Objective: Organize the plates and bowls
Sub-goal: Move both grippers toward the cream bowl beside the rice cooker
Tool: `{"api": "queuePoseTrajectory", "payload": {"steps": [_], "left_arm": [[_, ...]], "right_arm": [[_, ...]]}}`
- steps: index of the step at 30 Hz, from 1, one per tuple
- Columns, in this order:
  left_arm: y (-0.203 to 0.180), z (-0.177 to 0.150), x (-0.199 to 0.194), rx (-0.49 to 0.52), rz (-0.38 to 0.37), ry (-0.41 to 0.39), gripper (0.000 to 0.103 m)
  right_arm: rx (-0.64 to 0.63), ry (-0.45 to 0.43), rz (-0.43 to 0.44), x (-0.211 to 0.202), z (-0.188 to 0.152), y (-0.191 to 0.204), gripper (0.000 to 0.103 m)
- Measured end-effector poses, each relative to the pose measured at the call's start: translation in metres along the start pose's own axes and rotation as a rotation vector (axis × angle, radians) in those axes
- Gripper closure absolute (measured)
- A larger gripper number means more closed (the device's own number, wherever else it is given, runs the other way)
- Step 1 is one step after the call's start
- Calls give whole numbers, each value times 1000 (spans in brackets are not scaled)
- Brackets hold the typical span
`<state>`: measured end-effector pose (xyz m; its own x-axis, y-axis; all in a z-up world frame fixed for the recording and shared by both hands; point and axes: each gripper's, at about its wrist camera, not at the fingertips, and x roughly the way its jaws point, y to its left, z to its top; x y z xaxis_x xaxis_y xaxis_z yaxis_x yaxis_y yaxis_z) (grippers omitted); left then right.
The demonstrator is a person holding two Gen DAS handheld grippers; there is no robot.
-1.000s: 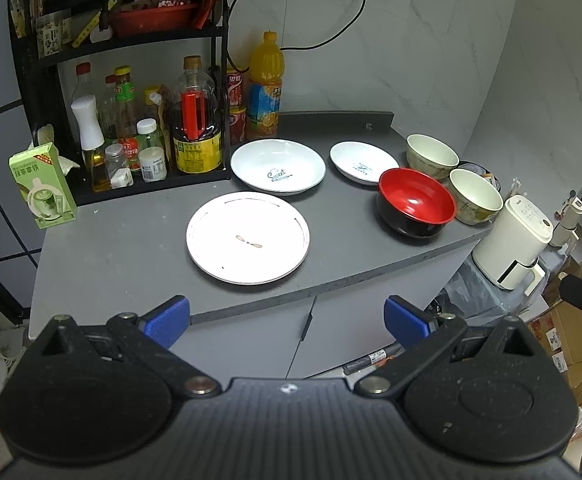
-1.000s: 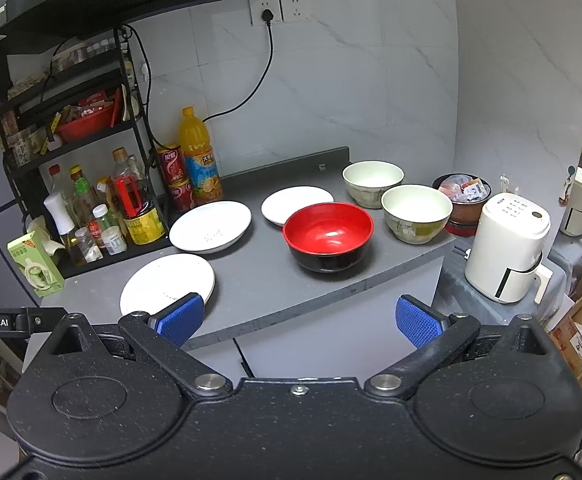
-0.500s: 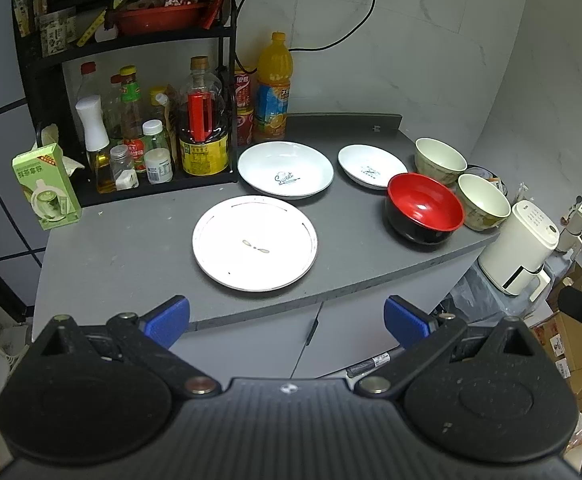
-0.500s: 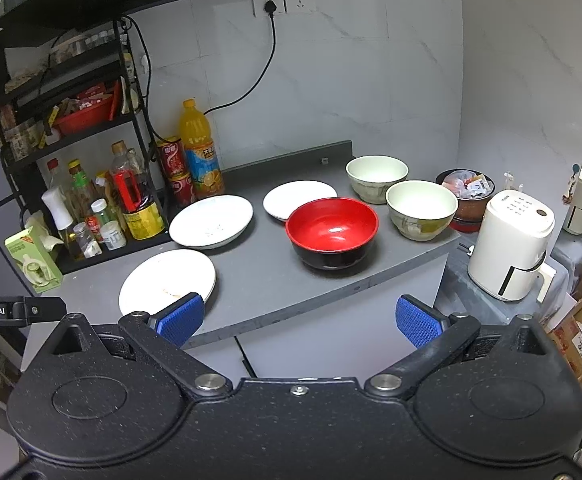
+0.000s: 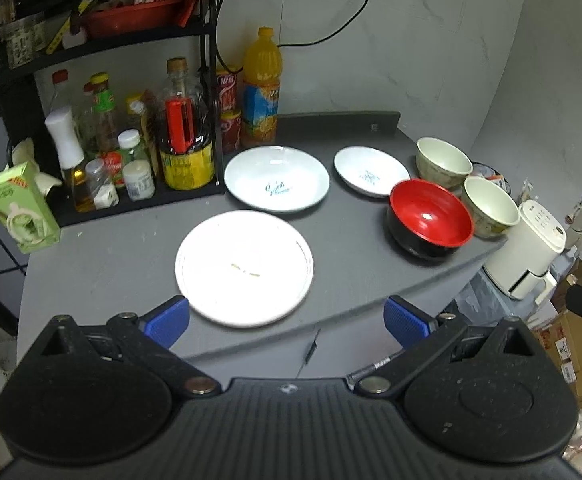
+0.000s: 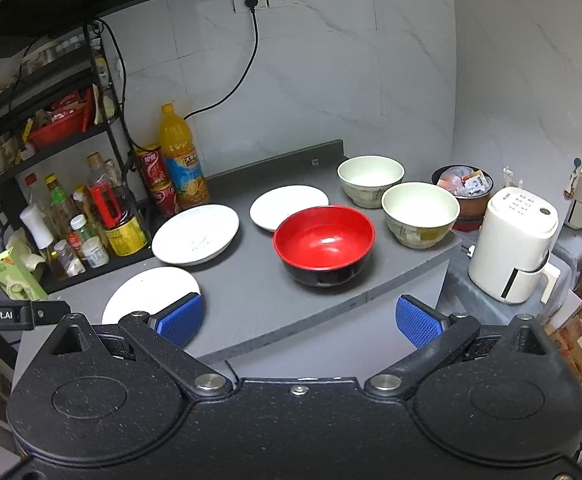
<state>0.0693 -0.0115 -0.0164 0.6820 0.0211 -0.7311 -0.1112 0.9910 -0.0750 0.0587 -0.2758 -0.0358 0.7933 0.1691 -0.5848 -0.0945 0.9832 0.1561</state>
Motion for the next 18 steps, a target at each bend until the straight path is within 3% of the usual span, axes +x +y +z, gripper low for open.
{"api": "queuePoseTrajectory", "payload": {"steps": [18], "left_arm": [[-22,78,108,60,-115,57,1]], "right_arm": [[77,51,-106,81,38,-26,0]]}}
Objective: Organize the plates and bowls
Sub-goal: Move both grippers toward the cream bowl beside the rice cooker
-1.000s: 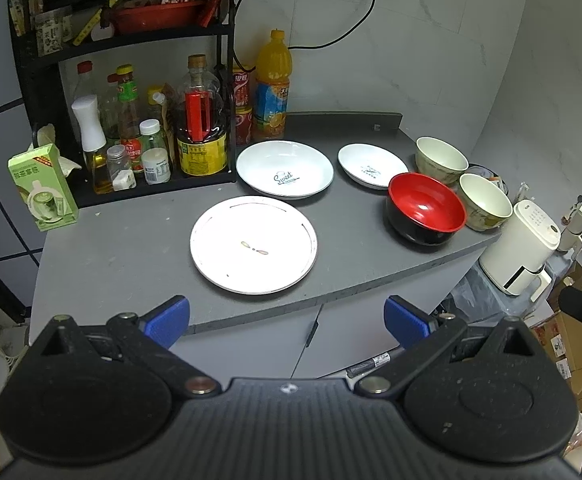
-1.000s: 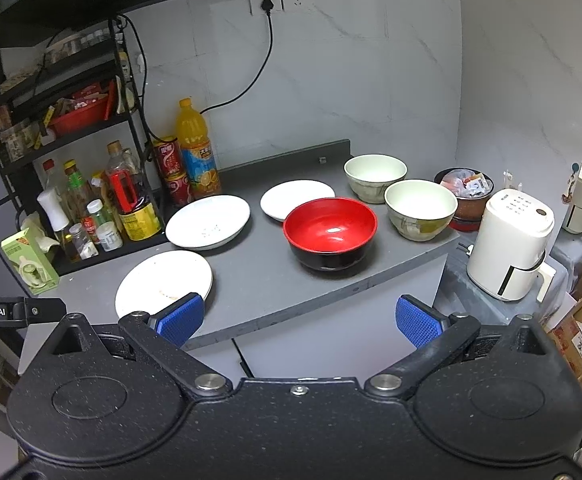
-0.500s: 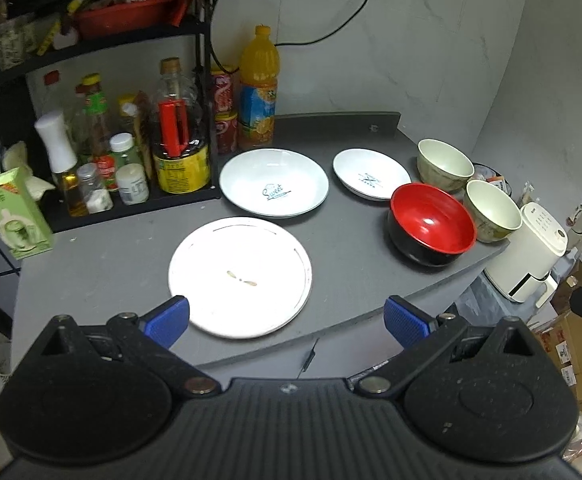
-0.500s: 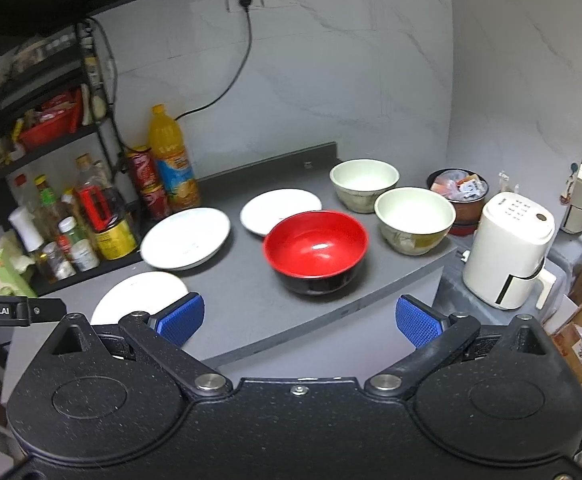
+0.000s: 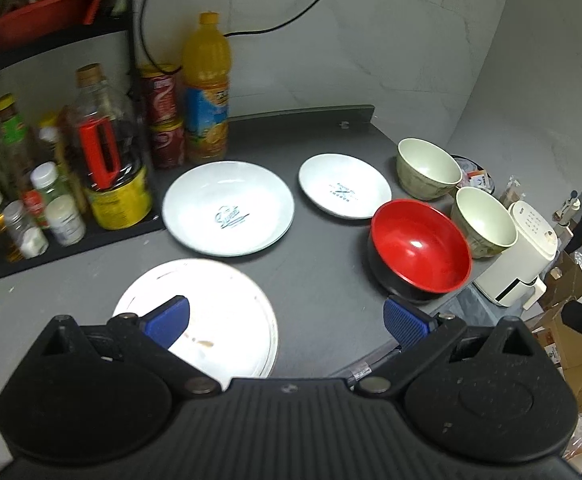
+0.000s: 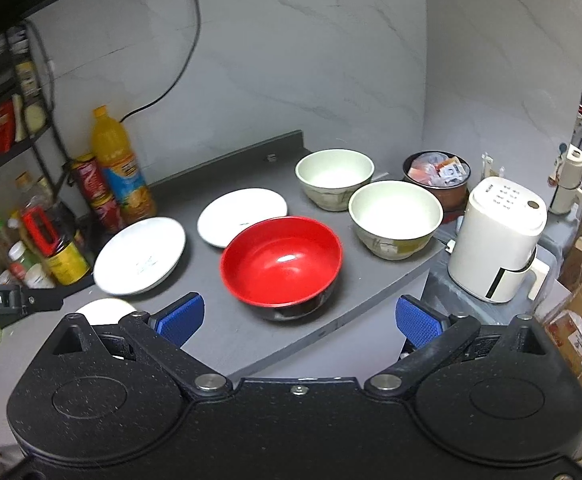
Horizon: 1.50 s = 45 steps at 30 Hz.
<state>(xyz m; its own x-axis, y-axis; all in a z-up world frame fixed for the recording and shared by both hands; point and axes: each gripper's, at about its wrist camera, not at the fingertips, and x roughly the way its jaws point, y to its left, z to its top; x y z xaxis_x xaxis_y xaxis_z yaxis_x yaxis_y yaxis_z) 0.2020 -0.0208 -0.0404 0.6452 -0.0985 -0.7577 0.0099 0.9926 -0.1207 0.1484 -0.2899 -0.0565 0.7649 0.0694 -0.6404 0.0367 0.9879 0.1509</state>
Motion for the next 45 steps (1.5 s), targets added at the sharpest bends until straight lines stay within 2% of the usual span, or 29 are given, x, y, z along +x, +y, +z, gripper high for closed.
{"api": "queuePoseTrajectory", "payload": {"steps": [10,16,25,33,45], "left_arm": [[-12,30,42,31,-26,46,1],[-21,42,58,16,-37,67,1],[-43,62,81,-22,-15,77,1],[-88,87,100,-54,-48,53,1],[-153,107,145,-85,18,66,3]], "right_arm": [[67,12,-65,33,20,-4,0],[68,33,-87,49,31,-11,0],[65,48,-43,83,53,-34,0],[70,75,20,112,80,-80,0],[32,128,69,159,109,-135,0]]}}
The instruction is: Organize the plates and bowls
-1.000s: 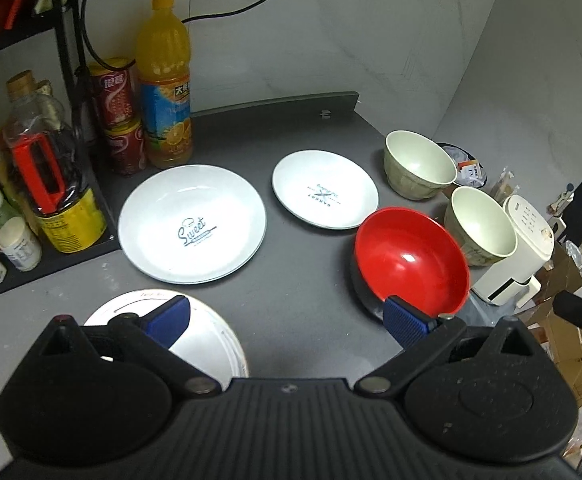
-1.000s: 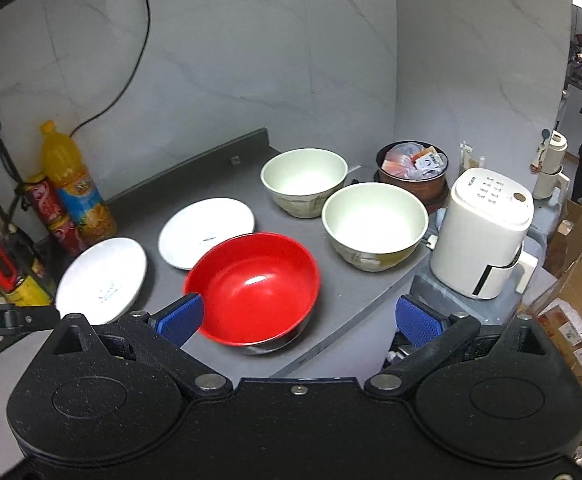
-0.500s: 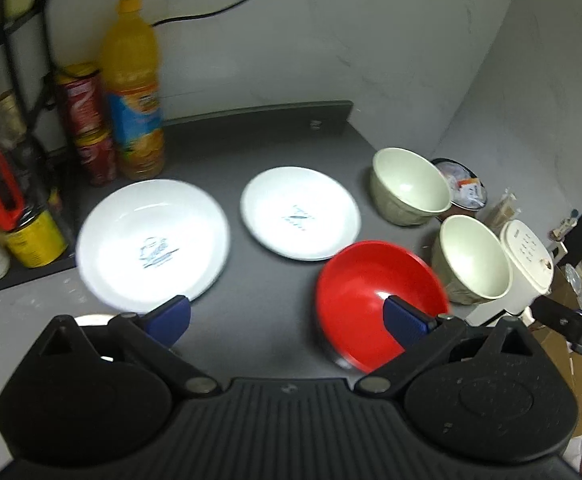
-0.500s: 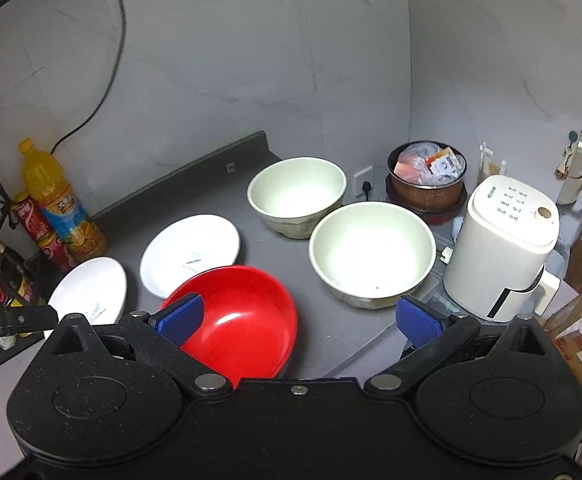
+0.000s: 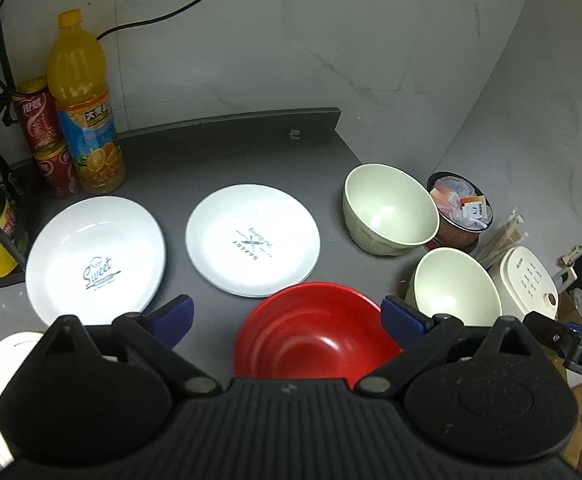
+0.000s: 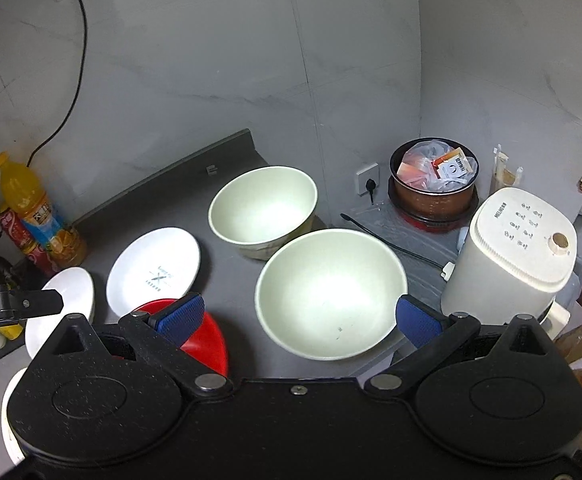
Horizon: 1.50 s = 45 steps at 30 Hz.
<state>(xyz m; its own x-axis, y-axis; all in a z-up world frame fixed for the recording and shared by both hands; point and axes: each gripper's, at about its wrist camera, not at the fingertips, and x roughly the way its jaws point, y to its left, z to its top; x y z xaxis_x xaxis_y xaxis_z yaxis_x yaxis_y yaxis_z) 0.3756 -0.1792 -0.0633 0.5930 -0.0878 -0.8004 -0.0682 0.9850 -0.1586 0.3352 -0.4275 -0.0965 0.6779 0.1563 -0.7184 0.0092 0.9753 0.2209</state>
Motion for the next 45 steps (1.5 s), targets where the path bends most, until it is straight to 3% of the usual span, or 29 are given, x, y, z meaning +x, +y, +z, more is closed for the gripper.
{"api": "queuePoseTrajectory", "payload": {"steps": [10,19,25,27,32,35,40,45], "left_arm": [[-46,6,31,-22,18,21,5],[-80,7,65,-17,21,72,19],[-102,9,95,-16,-21,123,37],[-107,10,109,-32,-24,158,51],[-120,9,136,-55,-53,205,62],[-129,9,146,-47,-61,222,64],[-143,7,172,22,-7,245,65],[-149,5,198,42,7,304,73]], "right_arm": [[-44,48,6,29,22,-42,0],[-67,88,12,60,28,-69,1],[-62,142,13,88,29,-84,18],[-51,172,14,97,27,-88,21],[-13,253,19,117,20,-96,38],[-6,274,18,125,16,-99,39],[13,312,9,139,10,-105,46],[23,350,9,152,4,-107,49]]}}
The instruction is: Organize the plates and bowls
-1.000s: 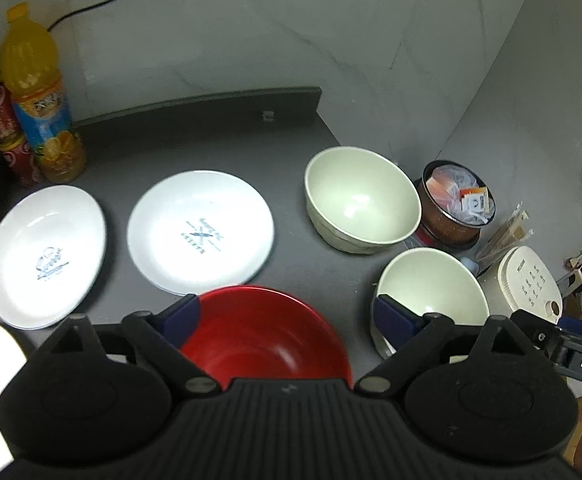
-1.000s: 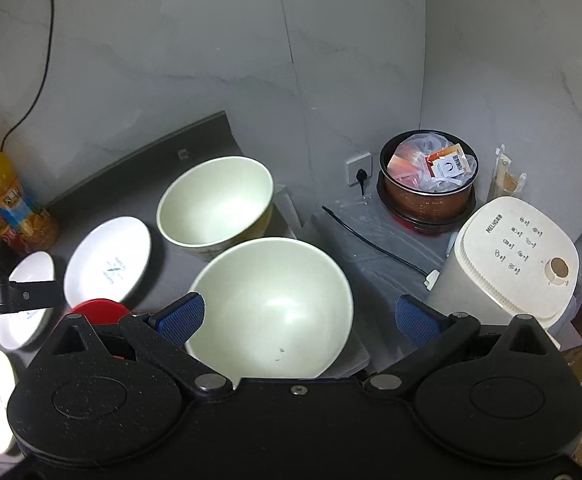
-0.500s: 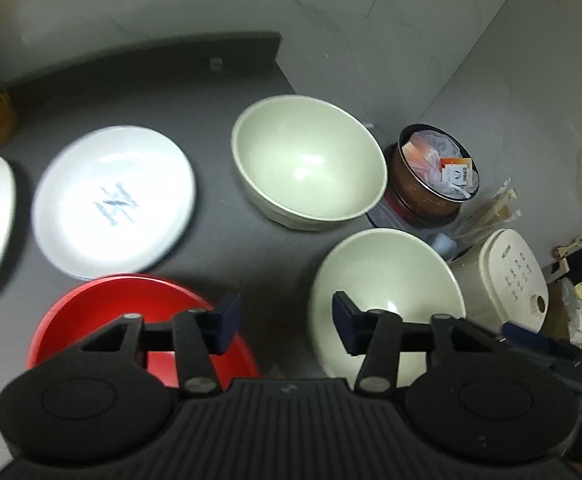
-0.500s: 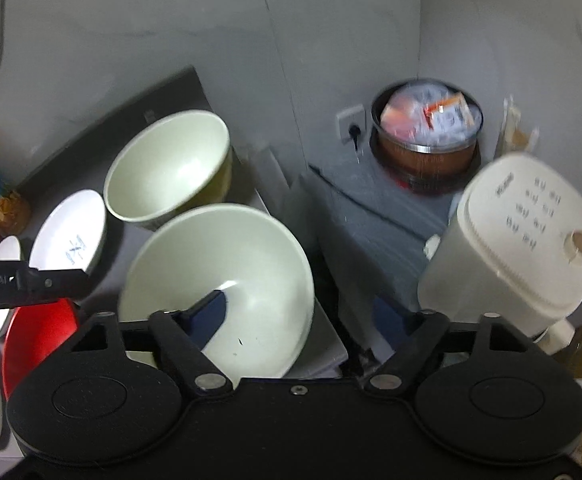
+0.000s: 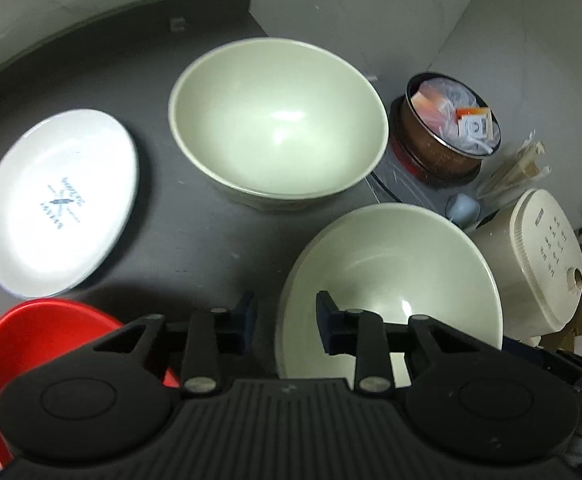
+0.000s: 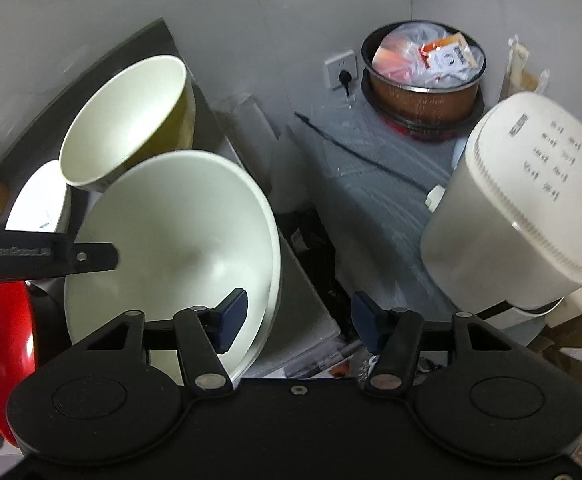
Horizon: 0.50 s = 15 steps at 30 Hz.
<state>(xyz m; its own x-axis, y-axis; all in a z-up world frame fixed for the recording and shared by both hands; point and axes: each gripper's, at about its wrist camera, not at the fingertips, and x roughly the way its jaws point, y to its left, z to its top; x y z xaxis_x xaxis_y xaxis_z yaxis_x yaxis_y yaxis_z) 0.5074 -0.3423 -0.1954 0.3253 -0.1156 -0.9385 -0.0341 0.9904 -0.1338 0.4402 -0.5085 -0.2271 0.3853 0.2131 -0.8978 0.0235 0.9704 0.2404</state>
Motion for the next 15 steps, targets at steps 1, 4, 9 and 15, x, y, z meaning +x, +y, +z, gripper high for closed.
{"api": "queuePoseTrajectory", "payload": {"steps": [1,4,9,15], "left_arm": [[-1,1,5,-3,-1,16,75],[-7,1,21,-23,42,71,84],[-12,1,28,-23,36,74,92],[-8,3,10,-38,-27,48,93]], "right_arm": [[1,1,3,2,0,0,59],[9,8,22,9,1,-2,76],[-5,-16,-3,9,4,3,93],[18,-75,18,-11,3,0,93]]}}
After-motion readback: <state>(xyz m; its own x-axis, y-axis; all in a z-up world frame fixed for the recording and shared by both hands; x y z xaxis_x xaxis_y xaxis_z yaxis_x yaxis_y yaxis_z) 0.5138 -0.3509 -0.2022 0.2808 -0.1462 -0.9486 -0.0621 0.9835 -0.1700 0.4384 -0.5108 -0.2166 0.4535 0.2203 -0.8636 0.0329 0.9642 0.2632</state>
